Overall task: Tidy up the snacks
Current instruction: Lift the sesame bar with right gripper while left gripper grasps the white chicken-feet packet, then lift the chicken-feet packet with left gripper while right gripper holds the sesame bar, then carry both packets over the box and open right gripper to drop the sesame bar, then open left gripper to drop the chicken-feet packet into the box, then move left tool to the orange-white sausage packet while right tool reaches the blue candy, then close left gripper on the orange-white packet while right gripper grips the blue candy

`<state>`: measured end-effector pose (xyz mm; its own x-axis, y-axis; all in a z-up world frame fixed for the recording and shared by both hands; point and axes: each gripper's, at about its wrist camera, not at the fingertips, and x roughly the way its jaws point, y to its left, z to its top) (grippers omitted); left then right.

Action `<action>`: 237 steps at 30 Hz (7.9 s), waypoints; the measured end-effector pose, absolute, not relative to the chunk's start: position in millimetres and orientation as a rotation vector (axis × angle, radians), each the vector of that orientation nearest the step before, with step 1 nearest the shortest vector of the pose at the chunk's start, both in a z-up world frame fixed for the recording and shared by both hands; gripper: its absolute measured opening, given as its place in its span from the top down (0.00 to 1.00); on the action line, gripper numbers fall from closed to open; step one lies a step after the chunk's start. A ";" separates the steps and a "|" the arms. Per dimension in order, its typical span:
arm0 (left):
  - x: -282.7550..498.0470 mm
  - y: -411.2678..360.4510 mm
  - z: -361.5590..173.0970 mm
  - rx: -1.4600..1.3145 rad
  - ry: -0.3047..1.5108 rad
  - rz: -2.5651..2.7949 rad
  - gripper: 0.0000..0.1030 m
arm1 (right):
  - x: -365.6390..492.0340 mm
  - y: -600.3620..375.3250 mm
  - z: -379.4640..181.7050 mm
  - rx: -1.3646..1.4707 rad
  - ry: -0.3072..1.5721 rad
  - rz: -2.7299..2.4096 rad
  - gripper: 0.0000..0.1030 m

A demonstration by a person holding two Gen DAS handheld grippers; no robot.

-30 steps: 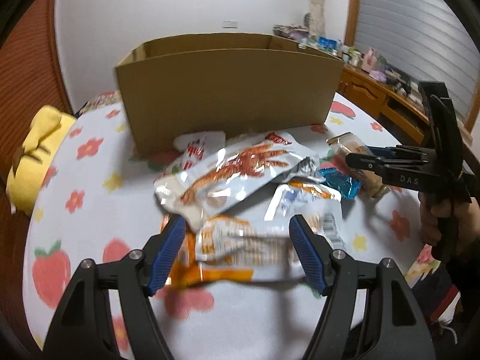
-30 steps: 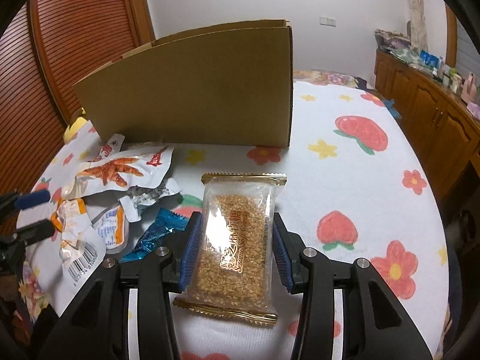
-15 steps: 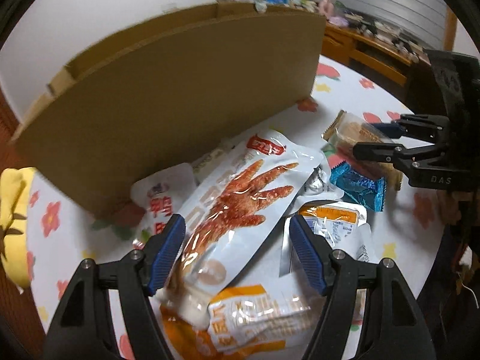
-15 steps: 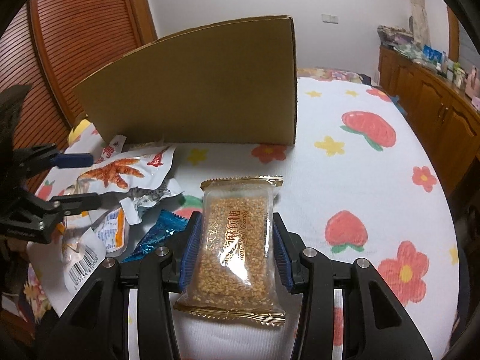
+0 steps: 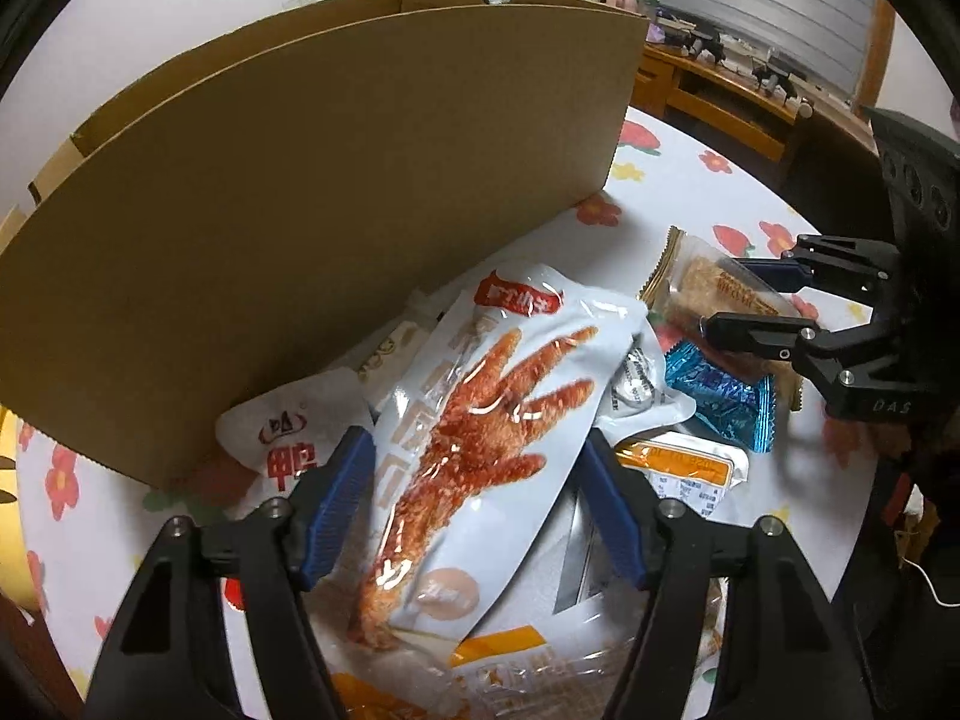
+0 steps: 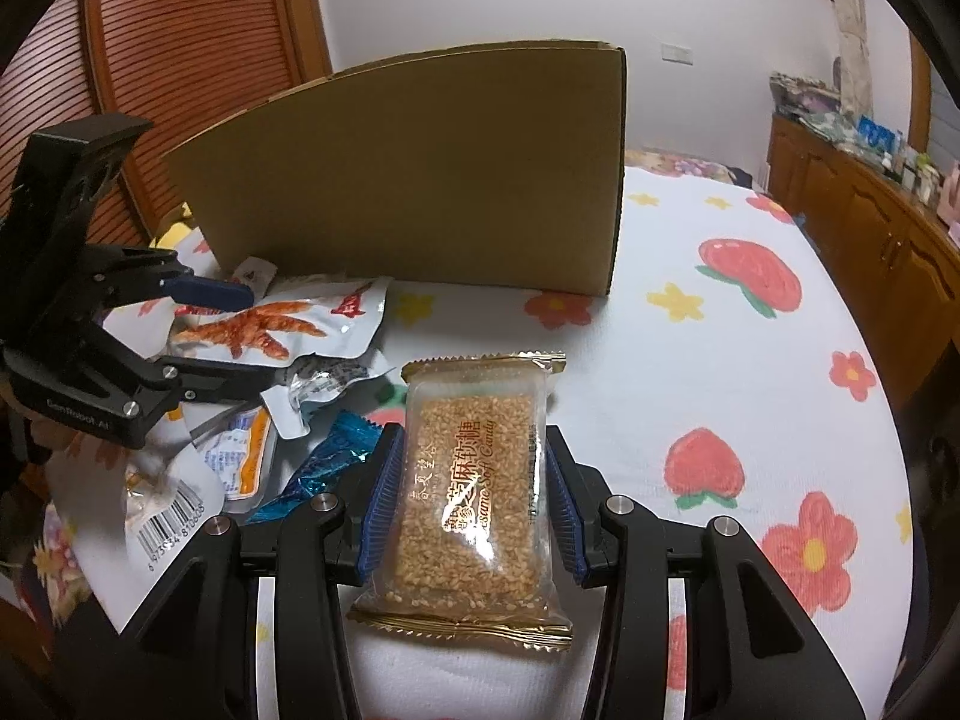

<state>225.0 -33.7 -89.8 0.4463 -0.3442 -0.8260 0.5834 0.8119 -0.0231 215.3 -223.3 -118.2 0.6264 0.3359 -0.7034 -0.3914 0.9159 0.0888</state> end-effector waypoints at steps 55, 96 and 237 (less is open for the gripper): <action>192.6 -17.8 -43.5 0.128 0.724 -0.454 0.87 | 207.9 -220.8 -116.8 -0.091 0.758 0.418 0.57; 222.8 5.7 81.2 0.101 0.524 -0.434 0.87 | 254.5 -176.3 26.3 -0.143 0.483 0.534 0.58; 149.4 -37.4 -95.1 0.221 0.808 -0.478 0.32 | 214.4 -204.6 -122.1 -0.130 0.837 0.478 0.77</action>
